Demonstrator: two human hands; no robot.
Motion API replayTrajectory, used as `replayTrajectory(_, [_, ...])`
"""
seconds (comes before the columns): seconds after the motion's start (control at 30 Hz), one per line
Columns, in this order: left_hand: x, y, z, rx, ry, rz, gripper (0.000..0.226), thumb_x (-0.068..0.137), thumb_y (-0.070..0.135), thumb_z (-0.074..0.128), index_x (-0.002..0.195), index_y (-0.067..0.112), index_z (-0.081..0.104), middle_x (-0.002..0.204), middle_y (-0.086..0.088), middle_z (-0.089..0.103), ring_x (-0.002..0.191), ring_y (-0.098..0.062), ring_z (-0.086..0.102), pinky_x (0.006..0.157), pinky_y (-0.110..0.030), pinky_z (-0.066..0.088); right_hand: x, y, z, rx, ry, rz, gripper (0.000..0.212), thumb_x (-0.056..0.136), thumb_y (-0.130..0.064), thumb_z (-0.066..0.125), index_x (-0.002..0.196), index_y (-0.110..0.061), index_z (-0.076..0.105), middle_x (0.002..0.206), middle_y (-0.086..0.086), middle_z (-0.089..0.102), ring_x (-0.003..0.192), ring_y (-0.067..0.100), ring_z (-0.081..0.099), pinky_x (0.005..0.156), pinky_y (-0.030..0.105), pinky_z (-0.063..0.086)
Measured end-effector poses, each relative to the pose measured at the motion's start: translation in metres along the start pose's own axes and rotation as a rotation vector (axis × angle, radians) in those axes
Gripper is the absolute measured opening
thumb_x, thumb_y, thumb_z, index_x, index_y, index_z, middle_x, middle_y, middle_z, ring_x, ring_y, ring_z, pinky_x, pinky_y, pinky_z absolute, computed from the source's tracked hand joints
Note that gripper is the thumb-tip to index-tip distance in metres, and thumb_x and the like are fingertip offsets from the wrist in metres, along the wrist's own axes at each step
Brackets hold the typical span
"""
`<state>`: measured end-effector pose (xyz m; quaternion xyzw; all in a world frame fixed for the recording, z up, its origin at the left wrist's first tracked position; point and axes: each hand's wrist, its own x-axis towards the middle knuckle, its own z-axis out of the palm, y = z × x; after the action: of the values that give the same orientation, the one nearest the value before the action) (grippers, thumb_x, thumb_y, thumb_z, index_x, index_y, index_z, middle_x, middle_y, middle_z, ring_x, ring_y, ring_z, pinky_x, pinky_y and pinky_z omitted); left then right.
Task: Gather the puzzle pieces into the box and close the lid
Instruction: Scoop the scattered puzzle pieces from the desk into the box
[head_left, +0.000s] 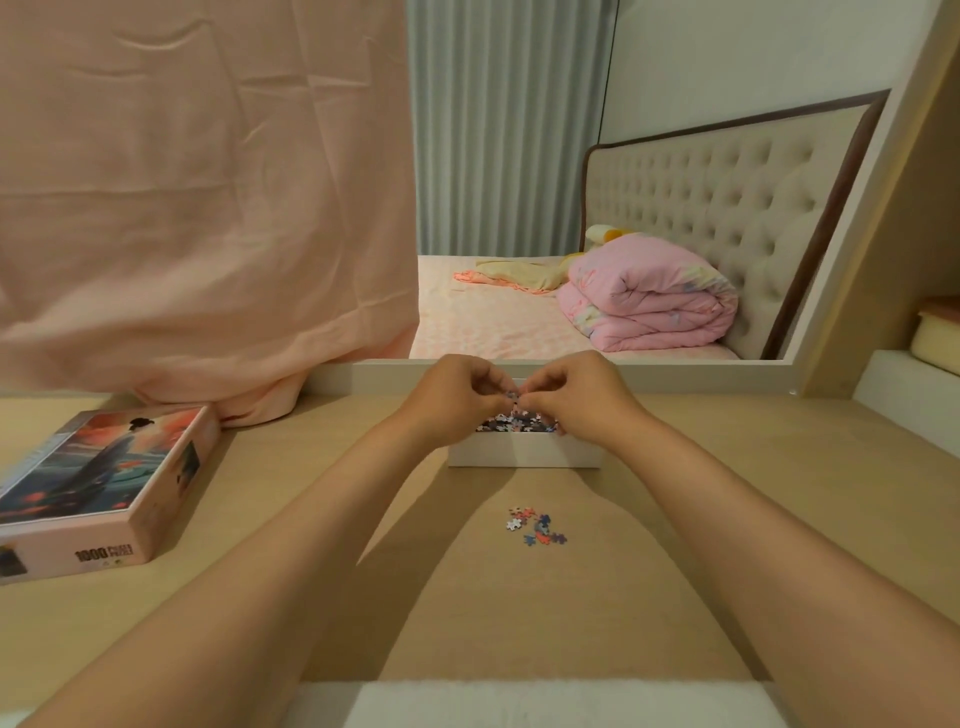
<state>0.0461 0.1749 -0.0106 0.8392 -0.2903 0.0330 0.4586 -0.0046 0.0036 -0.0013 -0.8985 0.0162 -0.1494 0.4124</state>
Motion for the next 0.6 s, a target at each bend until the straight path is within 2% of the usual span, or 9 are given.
replayTrajectory(0.07, [0.008, -0.004, 0.0, 0.211, -0.054, 0.054, 0.013, 0.09, 0.019, 0.069, 0.1, 0.022, 0.076, 0.089, 0.004, 0.075, 0.081, -0.01, 0.067, 0.078, -0.032, 0.054, 0.01, 0.004, 0.001, -0.127, -0.042, -0.028, 0.007, 0.086, -0.019, 0.074, 0.088, -0.021, 0.081, 0.071, -0.008, 0.072, 0.064, 0.006, 0.062, 0.062, 0.024, 0.049])
replayTrajectory(0.13, [0.01, -0.009, -0.001, 0.374, -0.137, 0.082, 0.022, 0.095, 0.023, 0.062, 0.113, 0.024, 0.074, 0.105, 0.003, 0.074, 0.092, -0.012, 0.066, 0.086, -0.033, 0.053, 0.016, 0.009, 0.001, -0.219, -0.116, -0.008, 0.014, 0.091, -0.02, 0.067, 0.094, -0.024, 0.081, 0.089, -0.006, 0.075, 0.079, 0.011, 0.065, 0.071, 0.027, 0.049])
replayTrajectory(0.23, [0.007, -0.015, -0.001, 0.435, -0.139, 0.139, 0.025, 0.094, 0.023, 0.062, 0.118, 0.024, 0.072, 0.114, 0.001, 0.071, 0.099, -0.016, 0.063, 0.09, -0.037, 0.051, 0.015, 0.014, -0.001, -0.274, -0.127, 0.01, 0.021, 0.093, -0.016, 0.063, 0.106, -0.023, 0.078, 0.101, -0.004, 0.074, 0.087, 0.01, 0.063, 0.076, 0.022, 0.043])
replayTrajectory(0.33, [-0.002, -0.014, -0.003, 0.429, -0.059, 0.22, 0.022, 0.09, 0.026, 0.067, 0.111, 0.029, 0.073, 0.106, 0.005, 0.064, 0.093, -0.012, 0.058, 0.084, -0.034, 0.049, 0.004, 0.01, -0.009, -0.236, -0.105, -0.049, 0.02, 0.091, -0.016, 0.066, 0.105, -0.025, 0.078, 0.096, -0.01, 0.073, 0.083, 0.002, 0.061, 0.076, 0.02, 0.043])
replayTrajectory(0.43, [-0.019, -0.006, -0.006, 0.373, -0.07, 0.268, 0.011, 0.087, 0.029, 0.069, 0.096, 0.034, 0.074, 0.096, 0.013, 0.062, 0.083, -0.006, 0.058, 0.077, -0.031, 0.05, -0.017, 0.004, -0.015, -0.231, -0.216, -0.115, 0.017, 0.086, -0.018, 0.072, 0.095, -0.031, 0.078, 0.083, -0.016, 0.072, 0.068, -0.008, 0.059, 0.067, 0.015, 0.043])
replayTrajectory(0.47, [-0.025, -0.003, -0.007, 0.367, -0.114, 0.262, 0.008, 0.085, 0.031, 0.07, 0.091, 0.036, 0.073, 0.092, 0.015, 0.063, 0.08, -0.004, 0.059, 0.075, -0.032, 0.051, -0.025, 0.003, -0.017, -0.224, -0.301, -0.102, 0.017, 0.084, -0.018, 0.074, 0.095, -0.03, 0.078, 0.08, -0.013, 0.073, 0.063, -0.007, 0.06, 0.065, 0.017, 0.047])
replayTrajectory(0.53, [-0.035, -0.001, -0.005, 0.394, -0.258, 0.217, 0.01, 0.08, 0.037, 0.072, 0.09, 0.035, 0.073, 0.087, 0.018, 0.066, 0.075, -0.002, 0.06, 0.073, -0.028, 0.053, -0.039, 0.003, -0.018, -0.242, -0.487, -0.049, 0.022, 0.08, -0.018, 0.08, 0.1, -0.026, 0.078, 0.082, -0.003, 0.074, 0.061, 0.003, 0.061, 0.063, 0.027, 0.056])
replayTrajectory(0.6, [-0.044, -0.002, 0.0, 0.483, -0.415, 0.165, 0.035, 0.073, 0.052, 0.075, 0.104, 0.035, 0.073, 0.087, 0.02, 0.063, 0.076, 0.0, 0.058, 0.075, -0.025, 0.051, -0.047, 0.009, -0.017, -0.36, -0.587, -0.037, 0.035, 0.074, -0.027, 0.086, 0.108, -0.028, 0.075, 0.088, -0.003, 0.073, 0.066, 0.005, 0.06, 0.072, 0.029, 0.054])
